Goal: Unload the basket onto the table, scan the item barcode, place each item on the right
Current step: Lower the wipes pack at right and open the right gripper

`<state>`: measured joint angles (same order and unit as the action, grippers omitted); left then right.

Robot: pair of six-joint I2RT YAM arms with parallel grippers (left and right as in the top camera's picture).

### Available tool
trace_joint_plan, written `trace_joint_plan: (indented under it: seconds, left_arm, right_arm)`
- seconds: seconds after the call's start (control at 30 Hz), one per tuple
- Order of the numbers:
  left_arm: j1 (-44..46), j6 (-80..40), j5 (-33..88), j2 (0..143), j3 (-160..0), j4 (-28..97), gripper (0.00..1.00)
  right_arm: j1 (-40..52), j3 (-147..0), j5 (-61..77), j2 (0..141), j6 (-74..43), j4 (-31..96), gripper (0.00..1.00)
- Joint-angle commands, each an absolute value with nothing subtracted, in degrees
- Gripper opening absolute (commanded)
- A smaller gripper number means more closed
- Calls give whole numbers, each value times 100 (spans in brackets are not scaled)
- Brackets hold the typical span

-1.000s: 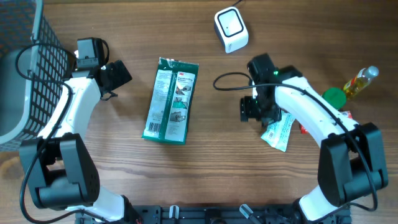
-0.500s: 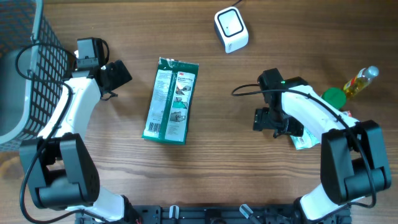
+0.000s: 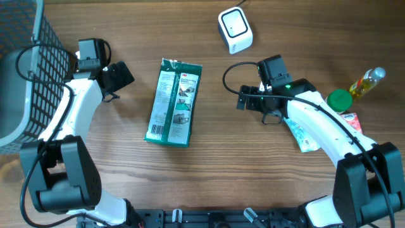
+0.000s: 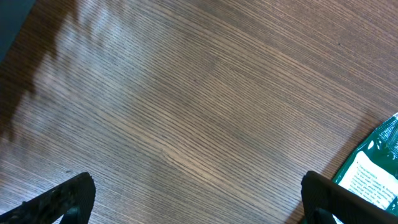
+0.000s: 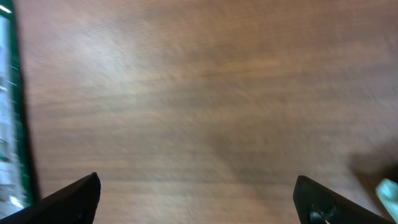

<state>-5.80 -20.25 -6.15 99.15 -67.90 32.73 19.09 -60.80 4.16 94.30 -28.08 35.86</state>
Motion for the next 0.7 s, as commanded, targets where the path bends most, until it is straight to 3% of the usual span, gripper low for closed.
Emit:
trace_joint_plan:
  seconds: [0.0, 0.67]
  left_arm:
    - [-613, -2014, -652, 9933, -6838, 3253, 100]
    - [-613, -2014, -650, 9933, -6838, 3253, 100]
  right_arm:
    - [1922, -6147, 567, 9354, -2853, 3267, 100]
    - [1922, -6147, 569, 9354, -2882, 2989, 100]
